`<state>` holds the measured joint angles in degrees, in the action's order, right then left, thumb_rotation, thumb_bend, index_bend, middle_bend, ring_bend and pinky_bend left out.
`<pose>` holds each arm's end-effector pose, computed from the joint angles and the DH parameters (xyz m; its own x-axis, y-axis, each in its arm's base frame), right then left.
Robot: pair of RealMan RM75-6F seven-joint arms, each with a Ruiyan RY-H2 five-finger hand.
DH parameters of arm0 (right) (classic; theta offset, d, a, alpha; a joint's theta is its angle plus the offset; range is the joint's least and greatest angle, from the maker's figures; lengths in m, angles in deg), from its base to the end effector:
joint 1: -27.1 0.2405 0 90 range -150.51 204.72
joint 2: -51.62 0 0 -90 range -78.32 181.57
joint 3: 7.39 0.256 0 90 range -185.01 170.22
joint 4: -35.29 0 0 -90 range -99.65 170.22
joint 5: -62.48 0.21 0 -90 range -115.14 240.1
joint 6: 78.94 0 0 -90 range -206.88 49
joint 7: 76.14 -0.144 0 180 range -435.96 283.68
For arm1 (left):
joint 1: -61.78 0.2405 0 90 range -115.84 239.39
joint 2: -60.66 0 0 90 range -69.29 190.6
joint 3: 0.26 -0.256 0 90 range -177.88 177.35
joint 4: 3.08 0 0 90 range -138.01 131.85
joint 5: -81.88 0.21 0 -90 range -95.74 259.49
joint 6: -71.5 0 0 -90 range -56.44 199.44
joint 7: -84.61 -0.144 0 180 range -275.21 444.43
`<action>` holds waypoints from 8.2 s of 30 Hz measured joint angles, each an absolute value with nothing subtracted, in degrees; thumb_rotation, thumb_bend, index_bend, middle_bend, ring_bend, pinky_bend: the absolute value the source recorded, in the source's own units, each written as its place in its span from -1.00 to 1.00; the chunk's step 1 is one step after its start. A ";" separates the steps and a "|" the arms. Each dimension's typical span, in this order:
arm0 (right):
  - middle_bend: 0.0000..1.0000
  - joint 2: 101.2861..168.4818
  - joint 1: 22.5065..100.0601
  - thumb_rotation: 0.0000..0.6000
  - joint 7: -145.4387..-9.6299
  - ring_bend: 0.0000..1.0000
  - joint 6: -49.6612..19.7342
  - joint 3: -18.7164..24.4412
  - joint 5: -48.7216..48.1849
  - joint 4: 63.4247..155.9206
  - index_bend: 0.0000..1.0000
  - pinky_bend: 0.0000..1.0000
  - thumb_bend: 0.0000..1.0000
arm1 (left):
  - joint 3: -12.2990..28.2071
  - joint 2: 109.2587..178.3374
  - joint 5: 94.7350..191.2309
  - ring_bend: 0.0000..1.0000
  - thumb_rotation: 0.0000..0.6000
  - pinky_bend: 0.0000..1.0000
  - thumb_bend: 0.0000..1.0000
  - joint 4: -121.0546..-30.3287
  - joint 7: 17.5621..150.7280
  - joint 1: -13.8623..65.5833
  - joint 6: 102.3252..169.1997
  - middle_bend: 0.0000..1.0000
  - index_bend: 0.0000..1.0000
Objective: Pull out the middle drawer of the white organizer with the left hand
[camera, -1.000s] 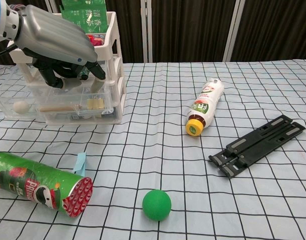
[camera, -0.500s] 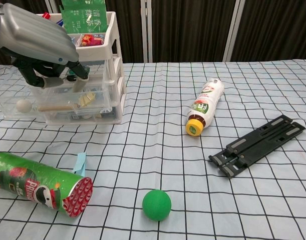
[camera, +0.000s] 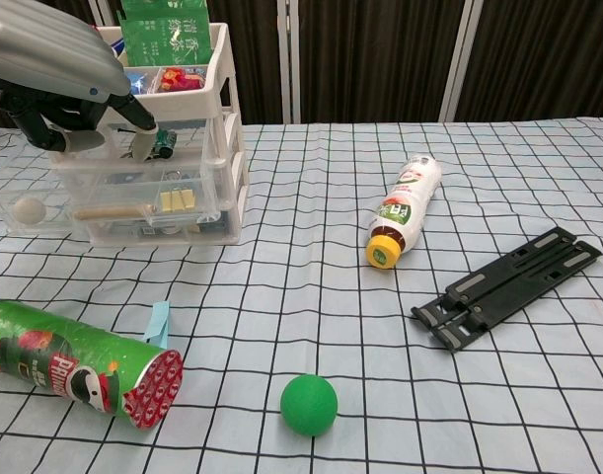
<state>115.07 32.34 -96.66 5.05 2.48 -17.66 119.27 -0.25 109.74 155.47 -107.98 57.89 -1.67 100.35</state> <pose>-0.3409 -0.2089 0.2030 0.1800 0.1463 0.9727 -0.9831 0.0611 0.1727 -0.1006 0.3505 0.1147 0.9539 0.0539 0.2952 0.2341 -0.7491 -0.6197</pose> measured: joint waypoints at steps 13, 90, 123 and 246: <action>-1.00 114.95 32.22 1.00 -96.87 -1.00 5.13 2.49 -17.64 119.32 -0.99 -1.00 -0.93 | 0.67 113.45 155.12 0.74 1.00 0.53 0.38 -106.67 58.59 -2.12 100.25 0.90 -0.53; -1.00 115.33 32.34 1.00 -96.10 -1.00 4.68 2.68 -17.10 119.16 -0.99 -1.00 -0.93 | 2.46 116.12 175.38 0.63 1.00 0.45 -0.86 -97.84 72.13 2.33 112.21 0.76 0.20; -1.00 115.20 32.37 1.00 -96.93 -1.00 4.10 3.13 -16.27 118.50 -0.99 -1.00 -0.93 | 2.04 120.24 172.20 0.63 1.00 0.45 -0.51 -95.98 68.16 -0.65 103.92 0.76 0.00; -1.00 113.98 30.61 1.00 -94.04 -1.00 11.35 -1.76 -27.58 124.46 -0.99 -1.00 -0.93 | -1.60 117.80 166.62 0.63 1.00 0.45 0.03 -94.65 61.27 27.25 124.34 0.76 0.08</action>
<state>113.98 30.61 -94.04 11.35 -1.76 -27.58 124.46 -1.60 117.80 166.62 -94.65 61.27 27.25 124.34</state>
